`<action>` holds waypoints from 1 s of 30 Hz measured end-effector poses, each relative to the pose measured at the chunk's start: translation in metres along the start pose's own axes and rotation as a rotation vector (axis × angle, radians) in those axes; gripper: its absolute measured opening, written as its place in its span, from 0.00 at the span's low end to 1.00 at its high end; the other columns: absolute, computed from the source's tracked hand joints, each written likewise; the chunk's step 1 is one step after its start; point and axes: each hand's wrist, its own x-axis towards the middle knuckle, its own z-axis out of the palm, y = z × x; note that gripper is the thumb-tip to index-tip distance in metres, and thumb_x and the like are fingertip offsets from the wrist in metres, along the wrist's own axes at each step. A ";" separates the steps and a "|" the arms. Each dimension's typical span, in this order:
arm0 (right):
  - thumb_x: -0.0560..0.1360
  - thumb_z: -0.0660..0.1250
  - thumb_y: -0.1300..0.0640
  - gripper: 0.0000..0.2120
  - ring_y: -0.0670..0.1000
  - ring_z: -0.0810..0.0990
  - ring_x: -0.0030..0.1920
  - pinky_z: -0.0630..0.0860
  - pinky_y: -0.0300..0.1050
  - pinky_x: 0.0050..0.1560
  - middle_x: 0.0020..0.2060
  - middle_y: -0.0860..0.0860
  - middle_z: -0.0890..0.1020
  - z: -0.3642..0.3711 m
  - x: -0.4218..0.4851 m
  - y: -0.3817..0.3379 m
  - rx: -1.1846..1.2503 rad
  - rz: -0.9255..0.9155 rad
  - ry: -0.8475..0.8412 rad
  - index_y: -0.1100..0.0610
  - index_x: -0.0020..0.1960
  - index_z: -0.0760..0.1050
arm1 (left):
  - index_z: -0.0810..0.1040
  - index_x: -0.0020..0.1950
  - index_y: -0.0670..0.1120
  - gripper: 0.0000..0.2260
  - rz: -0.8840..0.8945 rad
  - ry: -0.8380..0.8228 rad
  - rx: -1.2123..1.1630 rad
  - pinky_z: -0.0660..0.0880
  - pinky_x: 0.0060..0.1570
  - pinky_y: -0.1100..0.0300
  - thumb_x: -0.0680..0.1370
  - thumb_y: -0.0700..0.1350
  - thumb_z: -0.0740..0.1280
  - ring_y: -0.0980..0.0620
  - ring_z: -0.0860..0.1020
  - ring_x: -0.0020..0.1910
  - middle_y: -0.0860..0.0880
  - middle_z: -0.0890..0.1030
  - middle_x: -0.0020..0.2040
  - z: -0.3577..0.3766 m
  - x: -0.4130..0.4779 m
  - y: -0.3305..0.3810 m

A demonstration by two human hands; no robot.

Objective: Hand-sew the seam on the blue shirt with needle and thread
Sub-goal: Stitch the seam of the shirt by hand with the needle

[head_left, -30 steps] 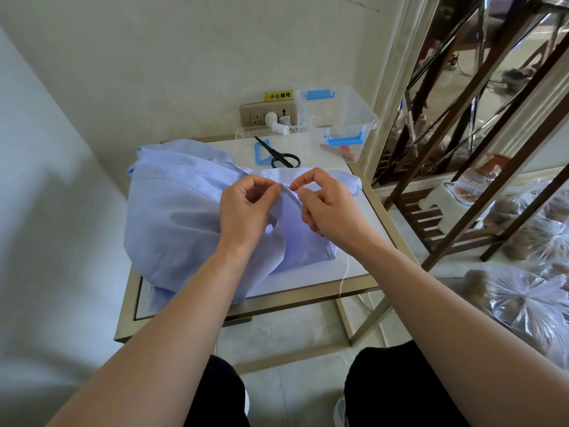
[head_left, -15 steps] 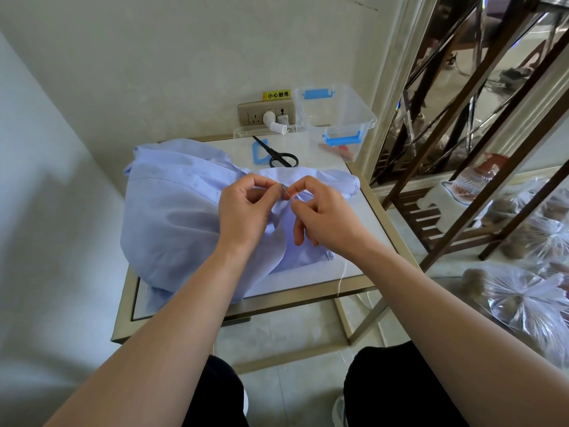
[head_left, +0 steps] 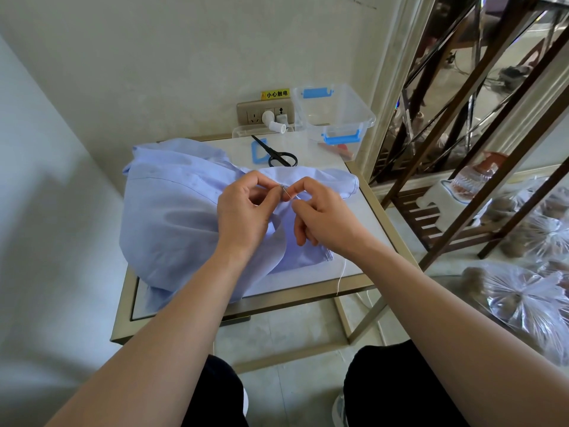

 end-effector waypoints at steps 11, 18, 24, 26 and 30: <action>0.81 0.59 0.61 0.07 0.46 0.68 0.21 0.67 0.34 0.25 0.24 0.51 0.78 -0.007 0.002 -0.003 0.126 0.103 -0.008 0.57 0.52 0.75 | 0.74 0.41 0.43 0.07 0.233 0.011 0.281 0.74 0.35 0.48 0.78 0.44 0.64 0.48 0.77 0.28 0.50 0.80 0.30 -0.003 -0.003 -0.003; 0.82 0.57 0.62 0.15 0.48 0.67 0.22 0.65 0.36 0.25 0.26 0.53 0.79 -0.015 0.002 -0.007 0.303 0.157 -0.178 0.52 0.67 0.69 | 0.75 0.42 0.44 0.04 0.265 0.012 0.286 0.75 0.36 0.49 0.77 0.41 0.64 0.47 0.76 0.31 0.53 0.79 0.32 -0.003 -0.003 -0.006; 0.82 0.57 0.64 0.13 0.48 0.66 0.22 0.64 0.35 0.26 0.25 0.52 0.79 -0.018 0.002 -0.009 0.330 0.146 -0.207 0.59 0.66 0.70 | 0.78 0.44 0.44 0.04 0.230 0.042 0.242 0.75 0.37 0.57 0.78 0.41 0.67 0.56 0.77 0.32 0.57 0.80 0.32 -0.004 -0.003 -0.002; 0.82 0.56 0.64 0.13 0.48 0.67 0.22 0.65 0.35 0.26 0.25 0.52 0.79 -0.017 0.001 -0.010 0.305 0.134 -0.192 0.59 0.65 0.70 | 0.79 0.44 0.45 0.04 0.188 0.060 0.206 0.75 0.37 0.58 0.78 0.42 0.68 0.55 0.78 0.31 0.53 0.81 0.31 -0.004 -0.004 0.000; 0.82 0.56 0.63 0.11 0.48 0.68 0.22 0.66 0.35 0.27 0.26 0.52 0.80 -0.015 0.000 -0.010 0.257 0.120 -0.167 0.58 0.63 0.70 | 0.79 0.43 0.44 0.04 0.158 0.067 0.165 0.76 0.35 0.58 0.77 0.41 0.68 0.53 0.79 0.29 0.51 0.81 0.32 -0.003 -0.005 0.004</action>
